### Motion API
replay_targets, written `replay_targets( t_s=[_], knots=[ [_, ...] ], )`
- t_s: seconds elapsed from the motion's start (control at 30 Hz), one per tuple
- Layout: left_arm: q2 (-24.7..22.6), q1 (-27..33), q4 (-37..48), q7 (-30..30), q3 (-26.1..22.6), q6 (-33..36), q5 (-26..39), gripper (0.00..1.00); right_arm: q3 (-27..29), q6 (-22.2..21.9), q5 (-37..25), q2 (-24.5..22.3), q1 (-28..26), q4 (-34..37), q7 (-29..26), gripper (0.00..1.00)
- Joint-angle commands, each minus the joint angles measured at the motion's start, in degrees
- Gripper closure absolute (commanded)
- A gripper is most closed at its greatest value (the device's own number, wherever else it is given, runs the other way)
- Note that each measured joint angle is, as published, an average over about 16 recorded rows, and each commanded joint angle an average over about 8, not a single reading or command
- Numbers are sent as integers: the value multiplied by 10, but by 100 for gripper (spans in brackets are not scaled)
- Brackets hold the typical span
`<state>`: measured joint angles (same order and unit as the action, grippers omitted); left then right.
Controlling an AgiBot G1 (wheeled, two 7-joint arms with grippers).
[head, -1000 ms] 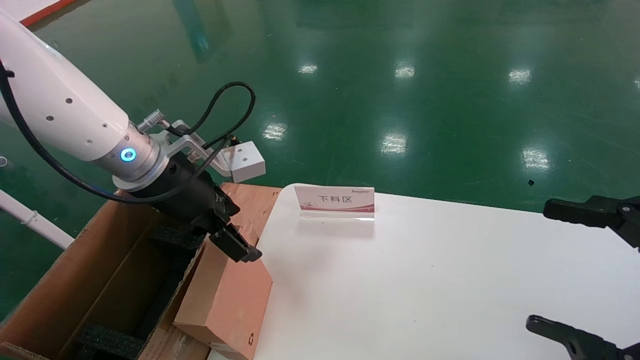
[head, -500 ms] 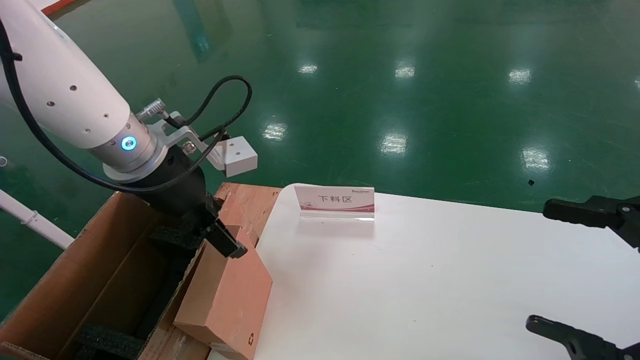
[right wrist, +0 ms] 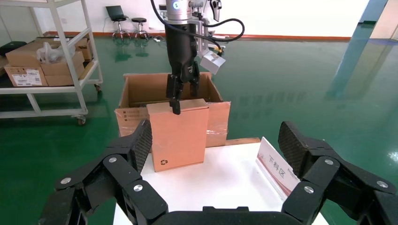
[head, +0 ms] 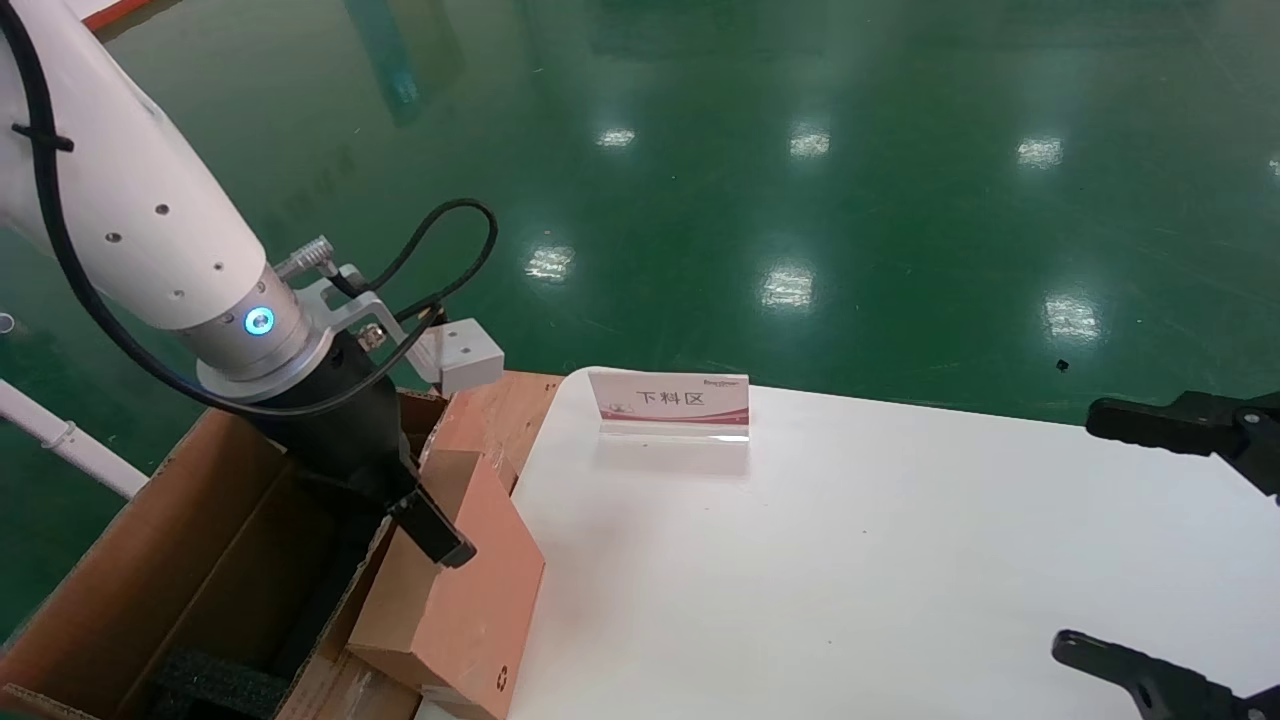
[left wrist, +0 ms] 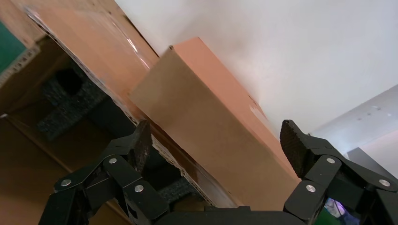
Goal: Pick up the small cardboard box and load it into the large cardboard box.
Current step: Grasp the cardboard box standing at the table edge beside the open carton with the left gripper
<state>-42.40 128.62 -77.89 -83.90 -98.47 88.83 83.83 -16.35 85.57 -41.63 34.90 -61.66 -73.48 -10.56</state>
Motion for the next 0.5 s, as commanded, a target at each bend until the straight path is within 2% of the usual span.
replay_targets(
  t_s=[0.03,0.5],
  knots=[
    [0,3,0,-4,-11,-2,-5,0,0,0,0,0,0,0,0,0],
    [-2,-5,0,-10,-51,-19,-16,0,-1,0,0,0,0,0,0,0]
  ],
)
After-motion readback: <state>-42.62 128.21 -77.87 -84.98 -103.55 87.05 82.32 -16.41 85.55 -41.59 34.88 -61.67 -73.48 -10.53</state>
